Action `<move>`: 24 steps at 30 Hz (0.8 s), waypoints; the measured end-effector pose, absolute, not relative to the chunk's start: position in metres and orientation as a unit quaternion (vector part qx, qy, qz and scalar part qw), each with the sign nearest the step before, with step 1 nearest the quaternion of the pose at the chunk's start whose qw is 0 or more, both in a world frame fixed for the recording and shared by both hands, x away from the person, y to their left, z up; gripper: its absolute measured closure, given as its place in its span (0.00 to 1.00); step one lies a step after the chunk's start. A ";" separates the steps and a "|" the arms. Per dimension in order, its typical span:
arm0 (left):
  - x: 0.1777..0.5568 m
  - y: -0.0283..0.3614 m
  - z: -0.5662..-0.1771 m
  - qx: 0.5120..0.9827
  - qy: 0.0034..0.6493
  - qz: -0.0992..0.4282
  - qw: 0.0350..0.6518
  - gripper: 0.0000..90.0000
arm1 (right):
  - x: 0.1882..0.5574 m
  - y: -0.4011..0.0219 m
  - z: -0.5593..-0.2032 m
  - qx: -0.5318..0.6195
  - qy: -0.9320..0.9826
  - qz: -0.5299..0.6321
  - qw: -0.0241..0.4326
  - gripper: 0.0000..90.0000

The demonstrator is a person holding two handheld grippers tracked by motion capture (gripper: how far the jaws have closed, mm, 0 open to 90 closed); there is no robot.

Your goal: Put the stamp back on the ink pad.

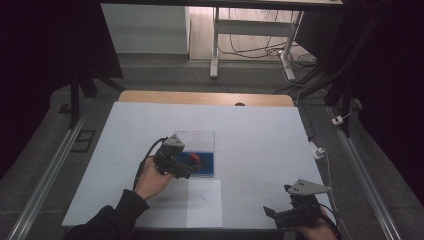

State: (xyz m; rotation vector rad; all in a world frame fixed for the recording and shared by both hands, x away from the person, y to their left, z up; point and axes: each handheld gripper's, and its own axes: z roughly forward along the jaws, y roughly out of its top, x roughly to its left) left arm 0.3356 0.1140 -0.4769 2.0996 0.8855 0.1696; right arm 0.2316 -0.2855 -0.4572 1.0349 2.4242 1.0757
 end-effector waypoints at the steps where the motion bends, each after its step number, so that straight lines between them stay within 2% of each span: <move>1: 0.334 0.116 -0.476 0.835 0.352 0.067 0.417 0.00 | 0.232 -0.285 -0.457 0.360 0.842 0.374 0.147 0.00; 11: 0.314 0.140 -0.469 0.830 0.352 0.040 0.431 0.00 | 0.232 -0.286 -0.457 0.360 0.842 0.374 0.146 0.00; 24: 0.270 0.185 -0.461 0.808 0.367 0.044 0.458 0.00 | 0.232 -0.286 -0.457 0.361 0.842 0.374 0.145 0.00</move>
